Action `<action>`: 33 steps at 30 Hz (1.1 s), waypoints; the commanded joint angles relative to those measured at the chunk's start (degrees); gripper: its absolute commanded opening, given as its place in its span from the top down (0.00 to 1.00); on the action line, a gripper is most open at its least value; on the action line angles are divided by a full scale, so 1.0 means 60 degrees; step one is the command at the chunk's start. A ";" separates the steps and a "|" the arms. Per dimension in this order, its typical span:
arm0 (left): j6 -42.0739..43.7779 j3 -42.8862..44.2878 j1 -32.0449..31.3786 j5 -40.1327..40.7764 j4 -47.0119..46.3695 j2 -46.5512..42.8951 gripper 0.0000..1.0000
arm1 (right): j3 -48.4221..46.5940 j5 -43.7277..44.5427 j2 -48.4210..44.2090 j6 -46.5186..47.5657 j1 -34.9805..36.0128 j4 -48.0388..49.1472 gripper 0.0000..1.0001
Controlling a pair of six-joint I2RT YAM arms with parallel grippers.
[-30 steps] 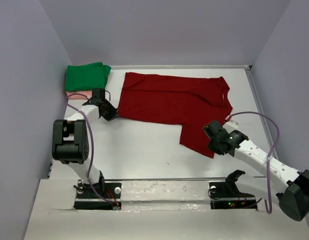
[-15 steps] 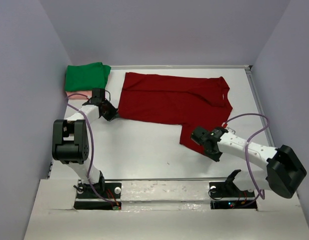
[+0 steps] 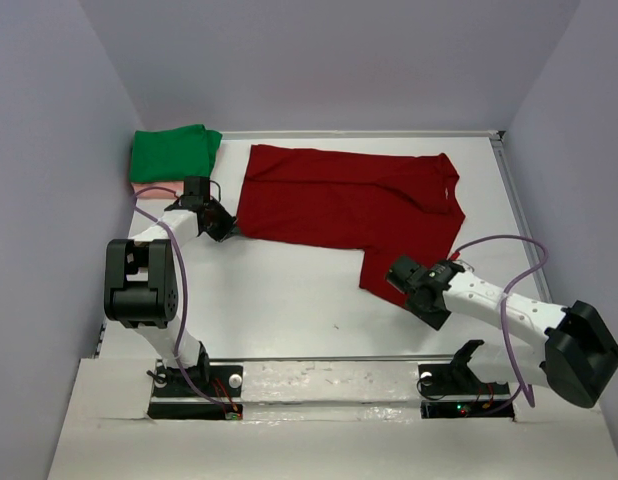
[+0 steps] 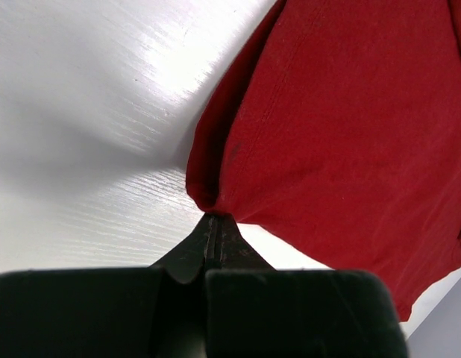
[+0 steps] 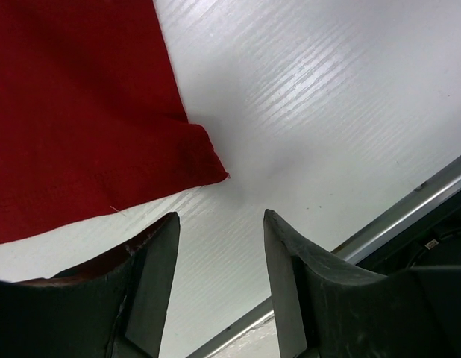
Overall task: Fold and stack the t-shirts
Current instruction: Fold the tshirt
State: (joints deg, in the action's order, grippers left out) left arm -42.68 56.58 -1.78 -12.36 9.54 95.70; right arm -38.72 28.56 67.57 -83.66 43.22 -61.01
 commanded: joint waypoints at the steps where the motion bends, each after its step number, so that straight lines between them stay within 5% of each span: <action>1: 0.0111 -0.0069 -0.0011 -0.0284 -0.0008 -0.0467 1.00 | -0.0270 0.0192 0.0354 -0.0515 0.0077 0.0017 0.46; 11: 0.0081 -0.0391 -0.0011 -0.0576 -0.0286 -0.0730 1.00 | -0.0403 0.0820 0.0808 -0.0325 0.0077 0.0310 0.59; 33: 0.0140 -0.0435 -0.0025 -0.1221 -0.0477 -0.0628 1.00 | 0.0022 0.0413 0.1059 0.1270 -0.1387 0.1496 0.57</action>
State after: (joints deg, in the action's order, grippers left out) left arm -42.52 54.74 -1.78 -17.26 7.40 94.00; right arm -38.72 30.15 74.50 -78.06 36.34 -54.33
